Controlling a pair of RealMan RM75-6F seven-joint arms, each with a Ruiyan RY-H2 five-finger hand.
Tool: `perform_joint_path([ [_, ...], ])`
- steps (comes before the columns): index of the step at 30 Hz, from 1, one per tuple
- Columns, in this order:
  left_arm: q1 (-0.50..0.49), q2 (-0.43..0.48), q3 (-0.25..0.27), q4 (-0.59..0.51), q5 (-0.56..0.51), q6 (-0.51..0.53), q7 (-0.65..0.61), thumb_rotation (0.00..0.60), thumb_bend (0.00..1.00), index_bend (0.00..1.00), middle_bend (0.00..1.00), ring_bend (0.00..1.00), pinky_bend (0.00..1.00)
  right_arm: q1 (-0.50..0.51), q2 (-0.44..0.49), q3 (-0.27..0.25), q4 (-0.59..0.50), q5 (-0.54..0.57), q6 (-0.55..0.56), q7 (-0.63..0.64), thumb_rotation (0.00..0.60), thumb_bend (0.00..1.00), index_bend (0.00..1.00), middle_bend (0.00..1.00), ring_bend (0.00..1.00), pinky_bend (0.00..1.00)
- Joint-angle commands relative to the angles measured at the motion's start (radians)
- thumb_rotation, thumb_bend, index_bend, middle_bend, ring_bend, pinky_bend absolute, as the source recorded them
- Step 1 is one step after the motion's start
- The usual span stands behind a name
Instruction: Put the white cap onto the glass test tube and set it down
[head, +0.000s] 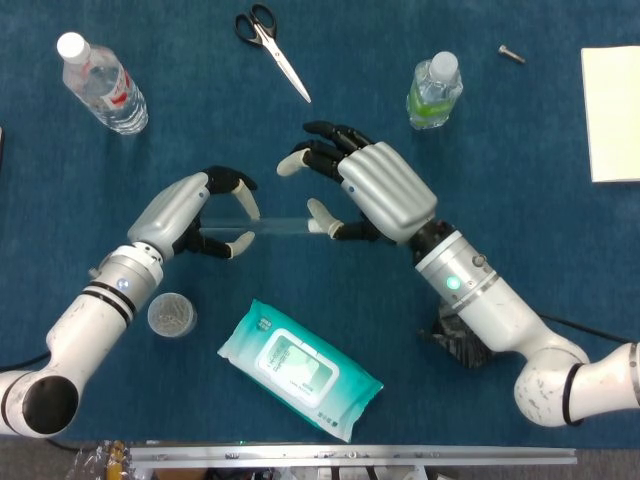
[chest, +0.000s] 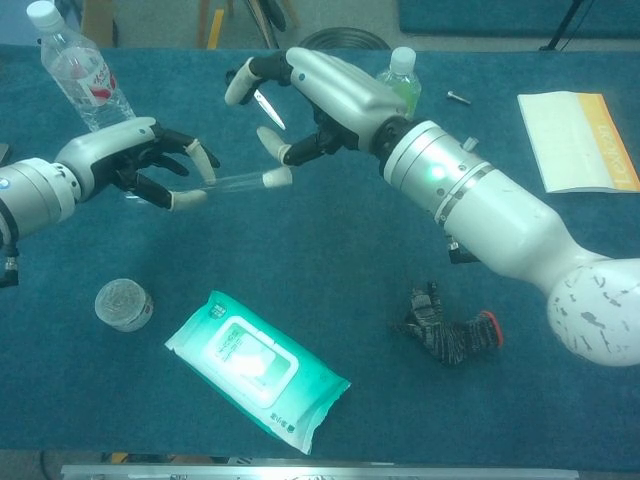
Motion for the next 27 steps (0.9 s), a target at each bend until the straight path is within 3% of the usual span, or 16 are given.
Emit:
perform_joint_path([
  [1,0.001,0.002,0.000,0.003,0.002,-0.002,-0.003,0.600,0.34,0.53,0.24,0.11,0.17,0.000,-0.001,0.000,0.002,0.000,-0.001,0.002,0.600,0.44,0.31,0.32,0.12,0.17],
  [9,0.009,0.009,0.001,0.017,0.009,-0.007,-0.017,0.600,0.34,0.53,0.24,0.11,0.17,-0.006,0.011,0.000,0.003,-0.008,0.003,0.009,0.600,0.44,0.31,0.32,0.12,0.17],
  [17,0.028,0.017,0.013,0.053,0.049,-0.012,-0.035,0.600,0.34,0.53,0.24,0.11,0.17,-0.022,0.080,-0.011,-0.038,-0.016,-0.003,-0.003,0.600,0.44,0.31,0.31,0.12,0.17],
  [27,0.059,-0.022,0.062,0.186,0.180,-0.043,-0.071,0.600,0.34,0.53,0.24,0.11,0.17,-0.047,0.190,-0.010,-0.104,-0.018,0.008,-0.023,0.600,0.44,0.31,0.31,0.12,0.17],
])
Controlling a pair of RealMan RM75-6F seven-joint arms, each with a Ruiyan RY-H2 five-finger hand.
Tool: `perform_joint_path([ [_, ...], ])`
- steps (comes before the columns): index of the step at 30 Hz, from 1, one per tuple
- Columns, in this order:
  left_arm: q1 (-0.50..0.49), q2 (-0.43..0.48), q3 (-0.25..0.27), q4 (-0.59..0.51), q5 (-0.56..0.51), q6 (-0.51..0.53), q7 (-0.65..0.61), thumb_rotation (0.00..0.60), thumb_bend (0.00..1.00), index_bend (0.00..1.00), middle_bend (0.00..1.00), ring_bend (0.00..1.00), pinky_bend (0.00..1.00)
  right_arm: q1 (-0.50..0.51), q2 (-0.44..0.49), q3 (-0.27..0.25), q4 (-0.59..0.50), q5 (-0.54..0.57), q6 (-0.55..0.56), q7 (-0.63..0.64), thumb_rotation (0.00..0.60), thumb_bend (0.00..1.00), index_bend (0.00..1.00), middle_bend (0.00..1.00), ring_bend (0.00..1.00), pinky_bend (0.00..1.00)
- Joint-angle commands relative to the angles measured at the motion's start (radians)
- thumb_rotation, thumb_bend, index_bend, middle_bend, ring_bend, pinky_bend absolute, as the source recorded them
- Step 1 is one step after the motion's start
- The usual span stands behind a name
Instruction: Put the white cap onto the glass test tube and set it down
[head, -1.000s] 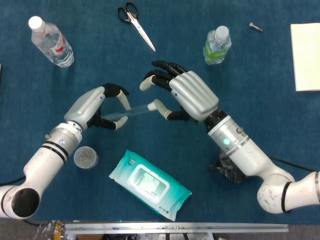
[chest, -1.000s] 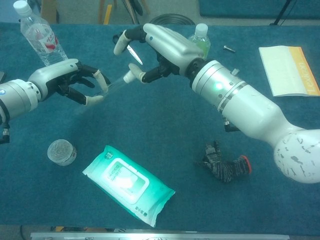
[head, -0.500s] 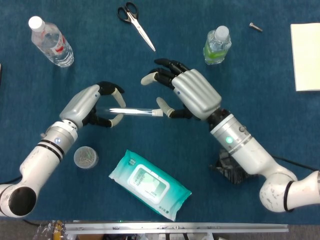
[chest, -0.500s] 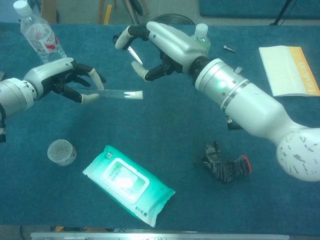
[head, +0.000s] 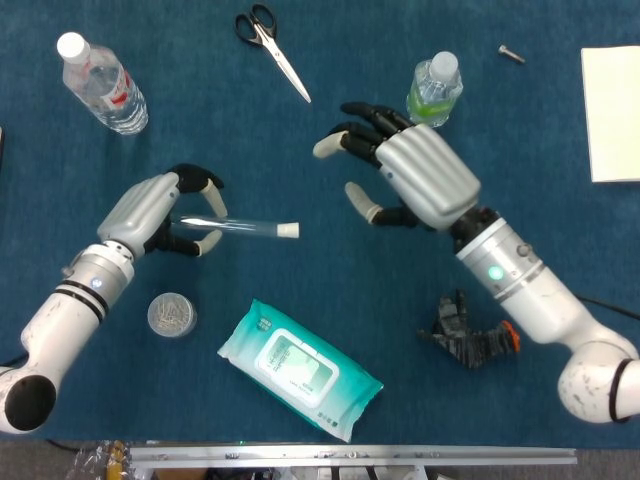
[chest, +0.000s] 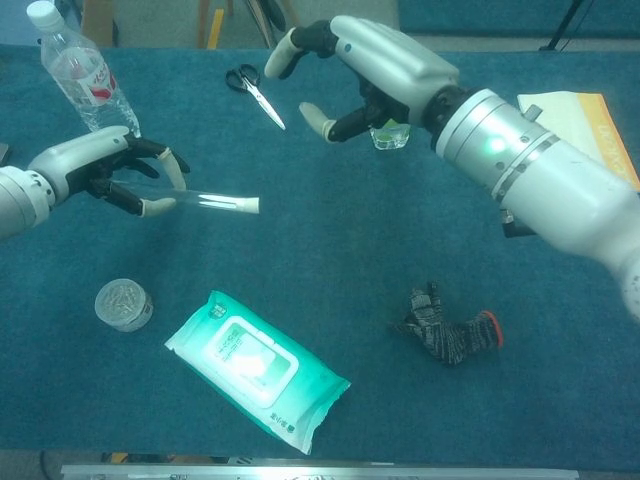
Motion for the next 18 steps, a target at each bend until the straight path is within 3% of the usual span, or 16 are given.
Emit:
perform_joint_path([
  [1,0.010,-0.029,0.023,0.066,0.049,-0.022,-0.021,0.600,0.34,0.53,0.24,0.11,0.17,-0.012,0.030,-0.002,-0.016,0.003,0.006,-0.006,0.600,0.44,0.31,0.31,0.12,0.17],
  [11,0.014,-0.126,0.072,0.243,0.116,-0.036,0.029,0.600,0.34,0.49,0.23,0.10,0.17,-0.051,0.118,-0.019,-0.034,-0.007,0.025,0.003,0.600,0.44,0.31,0.31,0.12,0.17],
  [13,0.011,-0.135,0.081,0.266,0.122,-0.043,0.049,0.600,0.34,0.43,0.20,0.07,0.17,-0.060,0.135,-0.025,-0.038,-0.010,0.028,0.008,0.600,0.44,0.31,0.31,0.12,0.17],
  [18,0.003,-0.132,0.097,0.284,0.142,-0.045,0.106,0.600,0.34,0.17,0.07,0.00,0.11,-0.074,0.169,-0.041,-0.047,-0.026,0.029,0.006,0.600,0.44,0.31,0.31,0.12,0.17],
])
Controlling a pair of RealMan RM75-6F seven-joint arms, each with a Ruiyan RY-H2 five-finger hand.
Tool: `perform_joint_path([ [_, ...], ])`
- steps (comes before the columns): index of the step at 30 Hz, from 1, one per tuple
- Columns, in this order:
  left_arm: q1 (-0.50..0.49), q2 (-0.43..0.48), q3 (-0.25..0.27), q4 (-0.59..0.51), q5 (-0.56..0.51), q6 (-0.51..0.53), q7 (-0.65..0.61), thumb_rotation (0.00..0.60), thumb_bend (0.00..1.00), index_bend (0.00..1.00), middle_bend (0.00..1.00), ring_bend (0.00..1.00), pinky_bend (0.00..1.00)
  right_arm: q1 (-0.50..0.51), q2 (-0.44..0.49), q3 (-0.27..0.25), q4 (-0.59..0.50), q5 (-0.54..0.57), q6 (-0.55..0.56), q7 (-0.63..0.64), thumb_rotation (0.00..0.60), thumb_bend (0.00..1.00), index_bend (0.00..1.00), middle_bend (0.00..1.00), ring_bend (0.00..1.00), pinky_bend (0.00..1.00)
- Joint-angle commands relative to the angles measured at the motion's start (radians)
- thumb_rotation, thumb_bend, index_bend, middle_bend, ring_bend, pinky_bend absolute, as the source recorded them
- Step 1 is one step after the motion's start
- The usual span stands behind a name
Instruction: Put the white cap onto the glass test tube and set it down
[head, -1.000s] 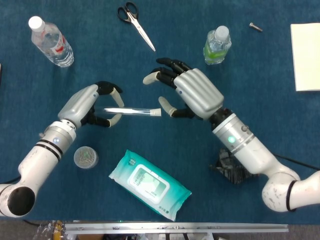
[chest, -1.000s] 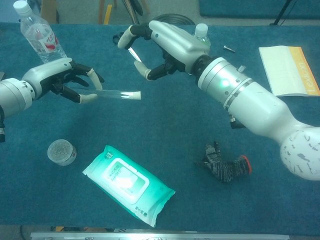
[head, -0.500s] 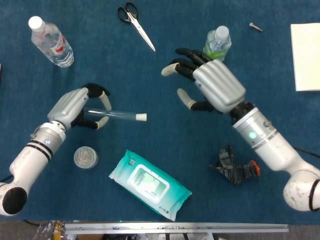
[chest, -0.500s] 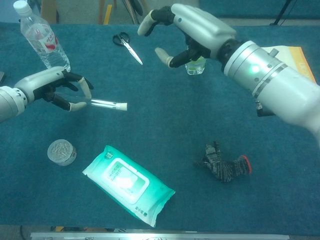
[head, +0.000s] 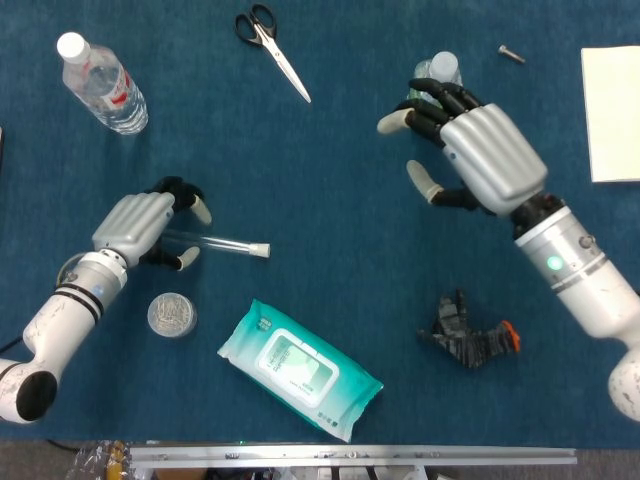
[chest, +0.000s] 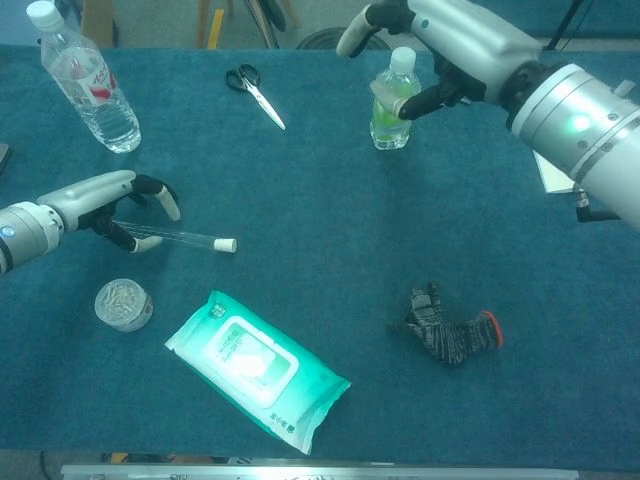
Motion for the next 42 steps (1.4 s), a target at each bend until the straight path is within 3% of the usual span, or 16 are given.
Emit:
perform_joint_path([
  [1,-0.002,0.004,0.011,0.007,0.023,0.015,0.039,0.600,0.34,0.14,0.06,0.00,0.10,-0.010,0.019,-0.012,-0.007,-0.011,0.003,-0.006,0.600,0.44,0.31,0.31,0.12,0.17],
  [12,0.055,0.096,0.021,-0.057,0.103,0.193,0.167,0.600,0.34,0.12,0.05,0.00,0.09,-0.098,0.106,-0.107,-0.043,-0.099,0.064,-0.038,0.600,0.44,0.29,0.30,0.12,0.17],
  [25,0.207,0.271,0.016,-0.166,0.155,0.467,0.224,0.600,0.34,0.14,0.08,0.00,0.09,-0.324,0.185,-0.246,0.004,-0.304,0.311,0.034,0.600,0.44,0.29,0.30,0.12,0.18],
  [32,0.284,0.319,0.017,-0.190,0.167,0.570,0.229,0.600,0.34,0.15,0.09,0.00,0.09,-0.443,0.211,-0.285,0.042,-0.359,0.442,0.065,0.600,0.44,0.29,0.31,0.12,0.21],
  [42,0.359,0.303,0.016,-0.194,0.258,0.691,0.223,0.600,0.34,0.17,0.10,0.00,0.09,-0.565,0.229,-0.295,0.127,-0.343,0.530,0.160,0.600,0.45,0.29,0.31,0.12,0.21],
])
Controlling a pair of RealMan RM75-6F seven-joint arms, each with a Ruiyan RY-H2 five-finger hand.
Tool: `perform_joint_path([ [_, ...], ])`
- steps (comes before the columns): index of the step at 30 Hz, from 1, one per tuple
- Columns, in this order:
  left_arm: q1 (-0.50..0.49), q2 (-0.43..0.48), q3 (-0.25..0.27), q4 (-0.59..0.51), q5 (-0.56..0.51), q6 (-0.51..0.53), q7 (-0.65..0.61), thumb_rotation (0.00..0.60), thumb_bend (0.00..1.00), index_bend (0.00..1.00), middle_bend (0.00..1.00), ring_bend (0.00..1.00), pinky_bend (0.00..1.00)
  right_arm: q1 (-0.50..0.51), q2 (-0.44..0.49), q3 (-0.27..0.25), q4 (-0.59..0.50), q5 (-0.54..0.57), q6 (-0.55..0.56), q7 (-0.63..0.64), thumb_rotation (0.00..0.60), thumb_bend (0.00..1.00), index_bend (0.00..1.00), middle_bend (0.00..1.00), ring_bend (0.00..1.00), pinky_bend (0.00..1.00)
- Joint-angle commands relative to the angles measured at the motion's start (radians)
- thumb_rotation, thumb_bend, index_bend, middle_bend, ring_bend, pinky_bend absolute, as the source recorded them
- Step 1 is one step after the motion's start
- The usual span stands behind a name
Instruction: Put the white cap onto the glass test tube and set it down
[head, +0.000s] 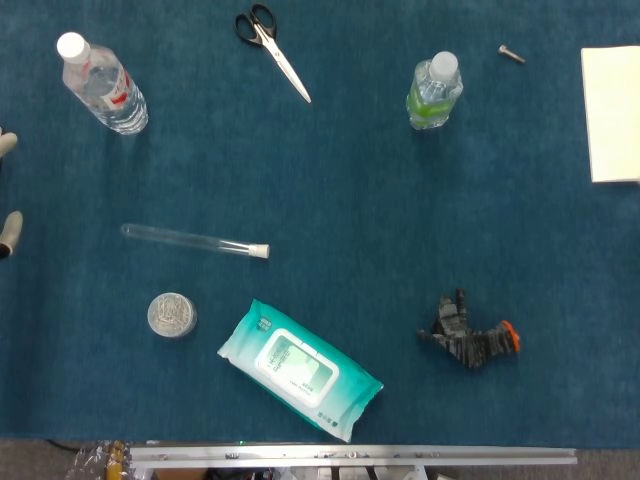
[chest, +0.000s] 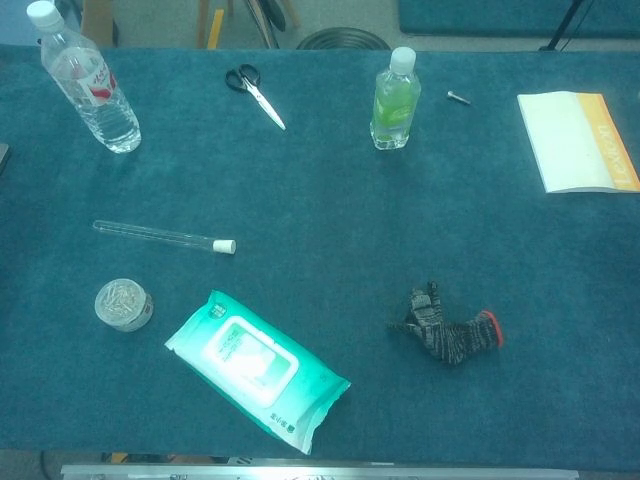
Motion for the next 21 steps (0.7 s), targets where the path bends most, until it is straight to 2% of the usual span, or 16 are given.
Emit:
perform_joint_path([
  [1,0.025,-0.006,-0.001,-0.005,0.030,0.033,-0.001,0.600,0.34,0.17,0.10,0.00,0.09,-0.036,0.010,0.003,0.027,0.012,0.029,0.031,0.600,0.45,0.29,0.31,0.12,0.21],
  [21,0.063,0.006,-0.023,-0.032,0.072,0.044,0.008,0.600,0.34,0.20,0.12,0.00,0.09,-0.121,0.038,0.066,0.069,0.048,0.055,0.101,0.600,0.48,0.29,0.31,0.12,0.21],
])
